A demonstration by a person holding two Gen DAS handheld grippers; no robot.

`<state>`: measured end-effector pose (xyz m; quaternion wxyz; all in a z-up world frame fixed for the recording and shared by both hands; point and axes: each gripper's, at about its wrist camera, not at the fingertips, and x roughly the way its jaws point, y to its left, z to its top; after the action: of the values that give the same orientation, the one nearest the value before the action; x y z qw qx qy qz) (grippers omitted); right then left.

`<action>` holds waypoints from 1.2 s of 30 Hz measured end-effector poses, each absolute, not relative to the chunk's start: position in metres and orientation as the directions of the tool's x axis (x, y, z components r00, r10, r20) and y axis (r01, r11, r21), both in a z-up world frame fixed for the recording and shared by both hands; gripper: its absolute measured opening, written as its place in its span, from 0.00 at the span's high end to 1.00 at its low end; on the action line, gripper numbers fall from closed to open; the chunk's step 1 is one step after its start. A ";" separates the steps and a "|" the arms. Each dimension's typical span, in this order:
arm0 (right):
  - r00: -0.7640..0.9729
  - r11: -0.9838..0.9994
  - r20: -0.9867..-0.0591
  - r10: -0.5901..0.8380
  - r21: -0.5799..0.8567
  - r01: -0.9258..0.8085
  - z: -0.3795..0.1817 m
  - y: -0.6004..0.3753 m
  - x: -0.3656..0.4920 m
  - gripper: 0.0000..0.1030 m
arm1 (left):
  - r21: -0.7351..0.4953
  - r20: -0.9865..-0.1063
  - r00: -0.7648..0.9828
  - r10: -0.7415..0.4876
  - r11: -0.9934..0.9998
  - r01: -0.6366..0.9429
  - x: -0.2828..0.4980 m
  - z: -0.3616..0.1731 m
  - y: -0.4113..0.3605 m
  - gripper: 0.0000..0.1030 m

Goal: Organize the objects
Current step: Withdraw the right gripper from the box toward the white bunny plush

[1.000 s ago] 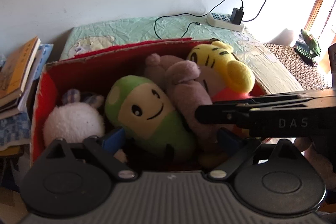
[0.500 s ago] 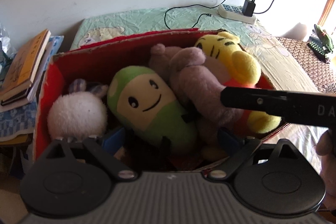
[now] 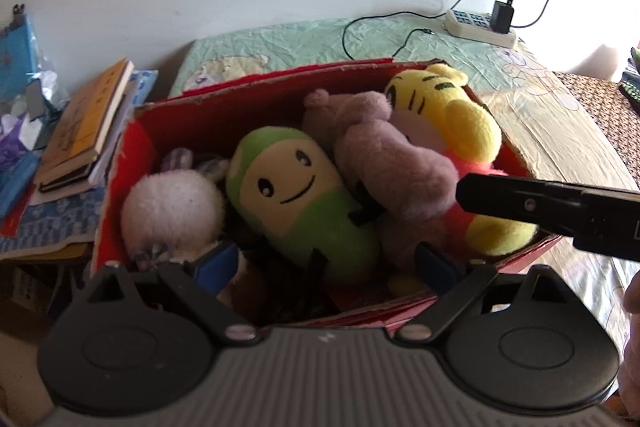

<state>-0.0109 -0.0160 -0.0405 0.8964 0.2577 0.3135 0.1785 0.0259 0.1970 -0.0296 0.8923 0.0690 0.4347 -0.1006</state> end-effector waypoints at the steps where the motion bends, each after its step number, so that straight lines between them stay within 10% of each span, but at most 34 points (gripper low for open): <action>1: 0.736 0.801 -0.468 0.489 0.575 -0.167 -0.040 -0.017 -0.011 0.67 | 0.040 -0.788 0.605 -0.111 0.972 0.230 0.024 -0.028 0.195 0.07; 36: 0.604 0.696 -0.427 0.673 0.642 -0.321 -0.047 -0.122 -0.041 0.64 | 0.006 -0.763 0.647 -0.001 1.000 0.009 -0.055 -0.017 0.107 0.01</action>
<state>-0.0412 -0.1224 -0.0467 0.8567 0.2606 0.3376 0.2900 -0.0552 0.1075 -0.0173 0.9074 0.0046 0.4202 -0.0027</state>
